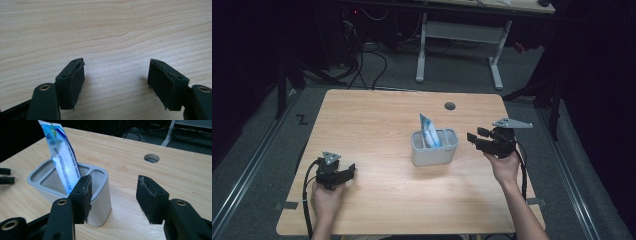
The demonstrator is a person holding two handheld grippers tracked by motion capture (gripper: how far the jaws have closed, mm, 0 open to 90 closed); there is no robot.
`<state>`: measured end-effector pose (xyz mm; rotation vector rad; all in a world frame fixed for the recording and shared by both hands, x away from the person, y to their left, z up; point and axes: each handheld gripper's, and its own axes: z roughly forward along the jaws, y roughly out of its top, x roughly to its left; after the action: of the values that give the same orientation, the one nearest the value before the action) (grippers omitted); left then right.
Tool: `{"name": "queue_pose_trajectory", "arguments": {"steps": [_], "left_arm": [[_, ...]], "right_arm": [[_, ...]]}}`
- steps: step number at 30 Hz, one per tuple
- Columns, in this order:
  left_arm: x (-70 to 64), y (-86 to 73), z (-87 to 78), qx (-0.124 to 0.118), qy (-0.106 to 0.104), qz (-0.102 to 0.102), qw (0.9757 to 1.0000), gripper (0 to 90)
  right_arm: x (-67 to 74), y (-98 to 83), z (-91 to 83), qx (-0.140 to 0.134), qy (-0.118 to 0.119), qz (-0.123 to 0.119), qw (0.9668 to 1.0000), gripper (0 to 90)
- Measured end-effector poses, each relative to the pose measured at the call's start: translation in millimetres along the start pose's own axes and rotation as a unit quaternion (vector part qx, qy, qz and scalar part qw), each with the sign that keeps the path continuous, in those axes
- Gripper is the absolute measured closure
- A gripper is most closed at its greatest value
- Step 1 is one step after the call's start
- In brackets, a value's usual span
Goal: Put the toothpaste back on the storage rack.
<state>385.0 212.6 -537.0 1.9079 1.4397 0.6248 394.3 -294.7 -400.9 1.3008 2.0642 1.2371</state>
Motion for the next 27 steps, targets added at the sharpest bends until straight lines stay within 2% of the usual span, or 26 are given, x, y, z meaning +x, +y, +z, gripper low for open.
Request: {"name": "queue_pose_trajectory", "arguments": {"steps": [27], "left_arm": [[0.0,0.0,0.0,0.000,0.000,0.000,1.0000,30.1]], "right_arm": [[-11.6,-20.0,-18.9,-0.017,-0.014,0.026,0.9994,46.6]]}}
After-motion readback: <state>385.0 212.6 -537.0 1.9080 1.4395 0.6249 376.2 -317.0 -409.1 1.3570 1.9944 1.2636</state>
